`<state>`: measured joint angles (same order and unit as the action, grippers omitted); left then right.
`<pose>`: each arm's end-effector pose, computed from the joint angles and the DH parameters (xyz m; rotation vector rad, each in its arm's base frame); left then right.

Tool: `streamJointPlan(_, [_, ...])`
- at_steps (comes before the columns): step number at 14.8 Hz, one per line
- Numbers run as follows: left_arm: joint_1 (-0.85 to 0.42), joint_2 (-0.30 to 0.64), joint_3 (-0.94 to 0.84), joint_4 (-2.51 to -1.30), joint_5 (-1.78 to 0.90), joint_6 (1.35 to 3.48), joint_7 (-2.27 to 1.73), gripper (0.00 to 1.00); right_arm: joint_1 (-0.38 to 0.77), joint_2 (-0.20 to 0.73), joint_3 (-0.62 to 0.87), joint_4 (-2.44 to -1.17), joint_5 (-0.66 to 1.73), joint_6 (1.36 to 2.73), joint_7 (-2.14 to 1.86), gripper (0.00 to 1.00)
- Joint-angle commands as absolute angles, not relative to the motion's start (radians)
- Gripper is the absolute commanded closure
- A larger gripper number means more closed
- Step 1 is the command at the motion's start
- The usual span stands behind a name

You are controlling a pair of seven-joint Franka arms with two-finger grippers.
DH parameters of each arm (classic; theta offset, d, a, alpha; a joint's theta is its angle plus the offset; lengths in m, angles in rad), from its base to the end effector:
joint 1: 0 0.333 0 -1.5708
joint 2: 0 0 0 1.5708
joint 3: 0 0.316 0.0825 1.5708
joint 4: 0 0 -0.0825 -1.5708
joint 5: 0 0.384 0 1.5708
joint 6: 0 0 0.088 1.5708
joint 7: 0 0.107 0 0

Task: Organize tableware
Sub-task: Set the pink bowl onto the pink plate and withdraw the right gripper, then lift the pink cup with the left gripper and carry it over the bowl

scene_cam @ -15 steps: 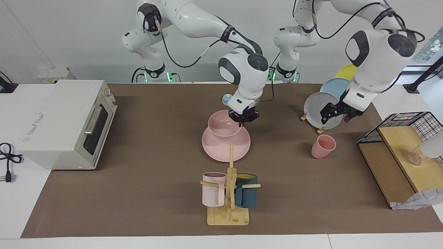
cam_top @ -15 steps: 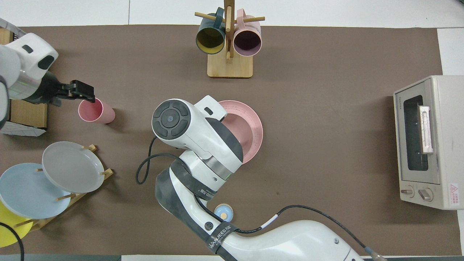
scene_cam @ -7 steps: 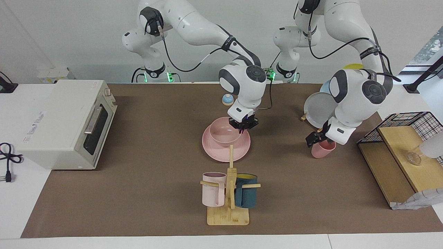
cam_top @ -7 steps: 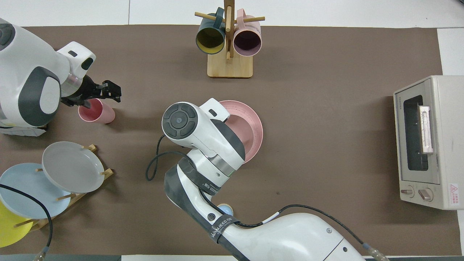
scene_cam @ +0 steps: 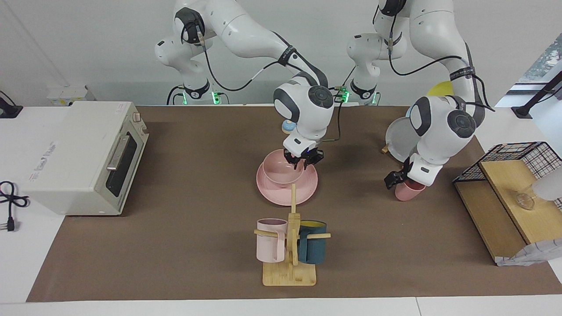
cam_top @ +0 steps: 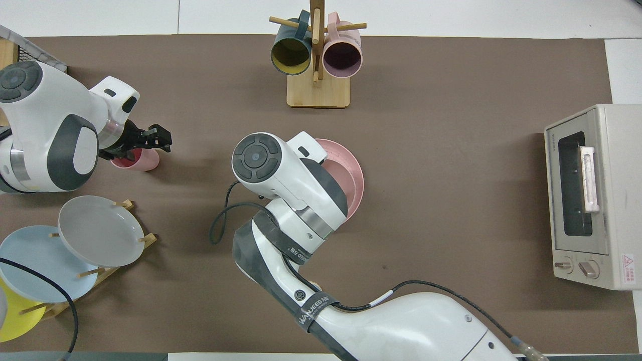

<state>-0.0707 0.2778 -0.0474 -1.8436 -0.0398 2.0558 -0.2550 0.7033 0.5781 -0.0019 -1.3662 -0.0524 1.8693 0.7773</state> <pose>0.6129 -0.0732 0.3714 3.0952 0.2450 -0.1135 0.5442 0.4548 0.3761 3.0523 -0.0891 -0.0326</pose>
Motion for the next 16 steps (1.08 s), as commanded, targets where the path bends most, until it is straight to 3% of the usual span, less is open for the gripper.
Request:
streamJointPlan(1, [-0.071,0.227,-0.043,-1.911,-0.037,2.086,-0.194,1.0,0.62,0.494,0.012,-1.322,-0.048,1.793,0.735,0.0])
streamJointPlan(6, [-0.067,0.233,-0.041,-1.89,-0.026,2.072,-0.109,1.0,0.407,0.269,0.008,-1.324,0.028,1.556,0.421,0.0])
streamJointPlan(8, [-0.078,0.242,-0.041,-1.817,-0.023,2.022,-0.103,1.0,0.304,0.191,0.006,-1.335,0.028,1.462,0.262,0.0])
streamJointPlan(11, [-0.121,0.264,-0.043,-1.564,-0.034,1.784,-0.12,1.0,0.247,0.115,-0.038,-1.395,0.025,1.396,0.149,0.0])
streamJointPlan(14, [-0.234,0.38,-0.051,-1.211,-0.038,1.475,-0.337,1.0,0.184,0.022,-0.037,-1.535,0.018,1.407,0.147,0.0])
streamJointPlan(16, [-0.346,0.429,-0.051,-1.106,-0.058,1.417,-0.537,1.0,0.155,0.015,-0.037,-1.56,0.028,1.411,0.149,0.0])
